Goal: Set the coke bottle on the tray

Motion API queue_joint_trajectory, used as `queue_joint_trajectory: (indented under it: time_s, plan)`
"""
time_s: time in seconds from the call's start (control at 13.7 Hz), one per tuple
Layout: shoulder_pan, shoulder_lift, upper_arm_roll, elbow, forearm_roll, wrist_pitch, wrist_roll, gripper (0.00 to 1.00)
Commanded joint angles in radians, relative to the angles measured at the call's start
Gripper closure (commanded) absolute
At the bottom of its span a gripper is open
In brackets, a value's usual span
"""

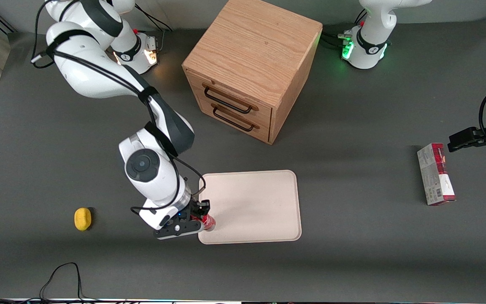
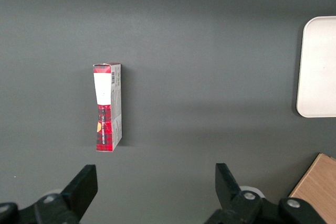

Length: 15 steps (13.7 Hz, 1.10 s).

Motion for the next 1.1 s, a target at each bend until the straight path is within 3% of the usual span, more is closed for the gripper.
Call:
queue_joint_trajectory:
  time_s: [0.0,0.07,0.15,0.37,0.59,0.73,0.88,0.95,1.02]
  plan:
    - [0.006,0.019,0.021,0.027,-0.039,0.003,0.016,0.85]
    - [0.004,0.019,0.02,0.012,-0.039,0.005,0.016,0.11]
    - [-0.001,0.013,0.02,-0.016,-0.042,0.044,0.024,0.0]
    - [-0.016,-0.052,0.02,-0.022,-0.011,0.03,0.053,0.0]
    - [-0.066,-0.236,-0.006,-0.149,0.13,-0.122,0.038,0.0]
    - [-0.076,-0.42,-0.105,-0.325,0.237,-0.167,0.013,0.0]
    - [-0.073,-0.621,-0.249,-0.542,0.411,-0.168,-0.1,0.0]
    - [-0.068,-0.713,-0.306,-0.641,0.462,-0.168,-0.138,0.0]
    - [-0.067,-0.807,-0.331,-0.749,0.466,-0.168,-0.148,0.0]
